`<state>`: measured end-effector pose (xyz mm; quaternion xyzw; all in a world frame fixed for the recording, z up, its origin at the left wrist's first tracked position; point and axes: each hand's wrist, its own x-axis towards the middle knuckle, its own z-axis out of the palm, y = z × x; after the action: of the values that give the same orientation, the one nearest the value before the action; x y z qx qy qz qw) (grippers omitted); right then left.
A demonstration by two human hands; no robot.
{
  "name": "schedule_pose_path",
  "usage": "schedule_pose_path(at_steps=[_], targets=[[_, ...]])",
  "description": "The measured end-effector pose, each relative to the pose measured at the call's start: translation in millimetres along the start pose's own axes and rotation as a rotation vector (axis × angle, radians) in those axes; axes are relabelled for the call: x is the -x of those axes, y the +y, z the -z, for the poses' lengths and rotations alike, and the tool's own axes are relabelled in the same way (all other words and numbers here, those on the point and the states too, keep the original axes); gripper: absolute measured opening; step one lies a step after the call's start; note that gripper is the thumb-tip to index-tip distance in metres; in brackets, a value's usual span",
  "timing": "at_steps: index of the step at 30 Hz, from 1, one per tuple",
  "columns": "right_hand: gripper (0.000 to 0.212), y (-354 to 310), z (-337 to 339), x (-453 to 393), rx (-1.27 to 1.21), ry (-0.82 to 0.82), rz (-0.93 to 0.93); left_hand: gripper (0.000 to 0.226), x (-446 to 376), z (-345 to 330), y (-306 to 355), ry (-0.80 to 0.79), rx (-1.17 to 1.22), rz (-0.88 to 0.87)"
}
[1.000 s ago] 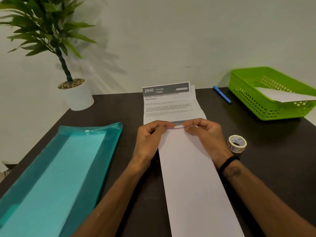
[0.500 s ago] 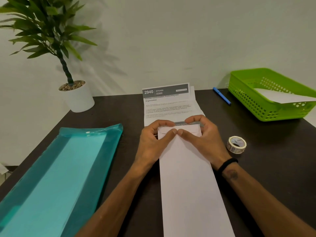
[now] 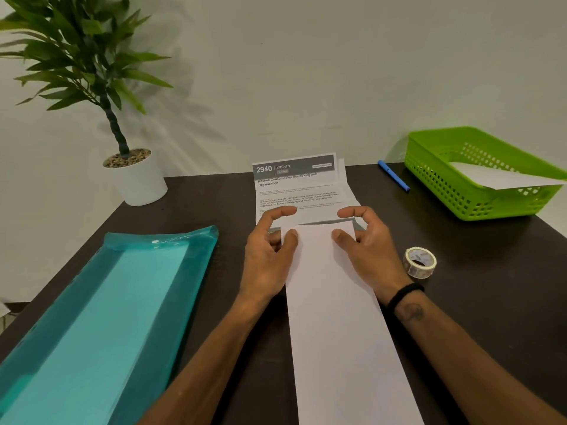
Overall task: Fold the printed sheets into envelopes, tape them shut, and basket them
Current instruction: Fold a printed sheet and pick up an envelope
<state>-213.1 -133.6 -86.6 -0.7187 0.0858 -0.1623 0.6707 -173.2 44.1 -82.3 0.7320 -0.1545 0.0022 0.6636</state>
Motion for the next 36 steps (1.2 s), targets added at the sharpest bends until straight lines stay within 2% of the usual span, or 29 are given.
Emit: schedule_pose_path(at_steps=[8, 12, 14, 17, 21, 24, 29, 31, 34, 36], targets=[[0.037, -5, 4, -2, -0.077, 0.013, -0.045, 0.040, 3, 2, -3, -0.007, 0.011, -0.050], [0.020, -6, 2, -3, 0.007, 0.069, -0.006, 0.037, 3, 2, -5, -0.009, 0.017, -0.067], [0.032, -5, 1, -1, 0.076, 0.054, 0.018, 0.033, 3, 0, -5, -0.012, 0.037, -0.039], [0.040, -5, 1, 2, 0.060, 0.023, 0.007, 0.041, 1, -2, -7, -0.020, 0.003, -0.027], [0.028, -5, 1, 0, 0.116, 0.034, 0.047, 0.041, 0, -2, -10, -0.034, 0.005, -0.054], [0.017, -2, 2, -5, 0.082, 0.025, 0.003, 0.037, -1, -1, -12, -0.048, 0.004, -0.086], [0.034, -4, 2, -3, 0.001, 0.067, -0.068, 0.039, 1, 1, -14, -0.057, -0.003, -0.128], [0.036, -9, 3, 1, -0.052, 0.066, -0.107, 0.041, 2, 1, -15, -0.020, 0.005, -0.108], [0.022, -12, 5, 11, -0.154, 0.026, -0.178, 0.042, 4, 3, -16, 0.117, 0.003, -0.082], [0.039, -17, 10, 24, -0.101, -0.017, -0.189, 0.041, 7, 5, -18, 0.252, 0.002, -0.099]])
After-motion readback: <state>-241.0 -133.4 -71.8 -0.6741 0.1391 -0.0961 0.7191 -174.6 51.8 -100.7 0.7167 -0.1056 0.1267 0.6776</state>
